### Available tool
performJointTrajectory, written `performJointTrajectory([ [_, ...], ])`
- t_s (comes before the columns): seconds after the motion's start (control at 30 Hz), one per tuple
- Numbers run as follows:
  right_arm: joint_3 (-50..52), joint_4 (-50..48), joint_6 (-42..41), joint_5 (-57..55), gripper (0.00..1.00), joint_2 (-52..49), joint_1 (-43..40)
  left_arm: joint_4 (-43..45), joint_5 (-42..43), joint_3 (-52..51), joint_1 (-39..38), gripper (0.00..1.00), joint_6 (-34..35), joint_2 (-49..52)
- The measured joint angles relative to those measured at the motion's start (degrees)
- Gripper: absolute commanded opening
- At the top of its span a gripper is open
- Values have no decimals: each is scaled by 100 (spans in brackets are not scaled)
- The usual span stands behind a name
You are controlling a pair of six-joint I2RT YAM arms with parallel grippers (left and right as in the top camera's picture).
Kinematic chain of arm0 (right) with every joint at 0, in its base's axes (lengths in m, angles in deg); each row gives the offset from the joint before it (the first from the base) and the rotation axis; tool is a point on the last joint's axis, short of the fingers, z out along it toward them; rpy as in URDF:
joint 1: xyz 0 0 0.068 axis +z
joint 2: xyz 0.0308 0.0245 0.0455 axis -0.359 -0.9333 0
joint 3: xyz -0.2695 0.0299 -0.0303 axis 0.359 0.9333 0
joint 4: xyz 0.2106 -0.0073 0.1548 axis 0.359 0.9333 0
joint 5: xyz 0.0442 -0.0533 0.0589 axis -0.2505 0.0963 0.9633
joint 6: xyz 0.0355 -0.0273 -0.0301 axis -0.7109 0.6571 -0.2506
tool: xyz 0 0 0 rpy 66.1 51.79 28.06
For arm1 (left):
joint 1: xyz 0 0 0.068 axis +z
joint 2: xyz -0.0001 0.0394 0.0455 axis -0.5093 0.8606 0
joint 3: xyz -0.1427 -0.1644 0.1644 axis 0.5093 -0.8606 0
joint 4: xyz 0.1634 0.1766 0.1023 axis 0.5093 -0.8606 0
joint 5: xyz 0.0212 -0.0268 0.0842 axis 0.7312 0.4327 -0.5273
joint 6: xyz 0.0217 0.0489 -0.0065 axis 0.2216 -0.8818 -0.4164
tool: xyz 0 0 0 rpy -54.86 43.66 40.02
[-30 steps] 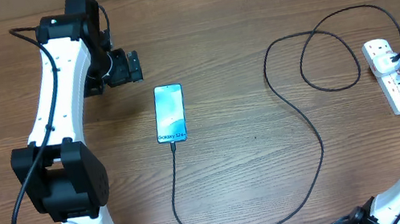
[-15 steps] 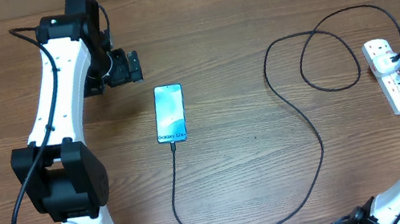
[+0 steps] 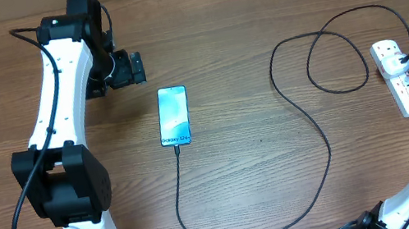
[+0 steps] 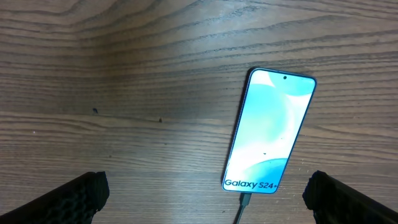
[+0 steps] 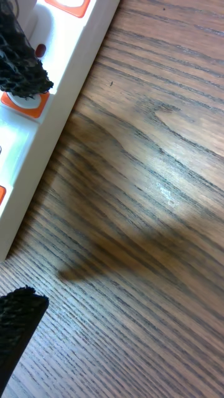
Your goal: Plug charger to phone and switch on socket
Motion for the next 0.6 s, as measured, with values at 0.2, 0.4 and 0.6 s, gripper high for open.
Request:
performJointTrajectory([
  [0.2,0,17,-4,-4,100,2,13,0,2,0,0,100,0,0],
  [0.4,0,96,-42,-2,100,24,22,0,2,0,0,100,0,0],
  [0.6,4,262,-39,61,100,44,31,0,2,0,0,99,0,0],
])
